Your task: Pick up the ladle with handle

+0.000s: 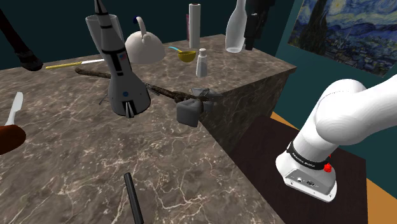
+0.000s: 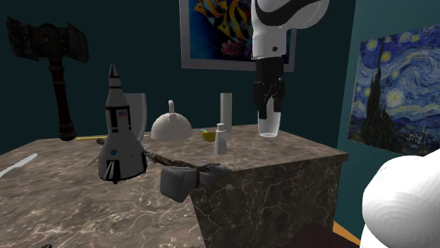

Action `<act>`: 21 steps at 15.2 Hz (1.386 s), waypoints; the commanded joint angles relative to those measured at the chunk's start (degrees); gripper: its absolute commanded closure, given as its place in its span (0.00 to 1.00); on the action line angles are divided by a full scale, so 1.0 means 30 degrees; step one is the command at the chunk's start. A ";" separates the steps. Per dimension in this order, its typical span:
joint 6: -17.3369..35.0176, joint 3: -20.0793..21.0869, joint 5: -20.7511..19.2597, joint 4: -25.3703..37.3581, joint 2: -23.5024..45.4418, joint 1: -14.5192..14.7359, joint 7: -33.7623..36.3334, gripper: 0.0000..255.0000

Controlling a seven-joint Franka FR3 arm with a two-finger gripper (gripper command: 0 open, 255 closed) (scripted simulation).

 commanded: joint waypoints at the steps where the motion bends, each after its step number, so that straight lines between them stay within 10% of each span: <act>1: 0.0000 0.0000 0.0000 0.0000 0.0000 0.0000 0.0000 0.00; 21: 0.3929 -0.0673 0.3545 1.0781 1.5287 -0.1176 0.4752 0.00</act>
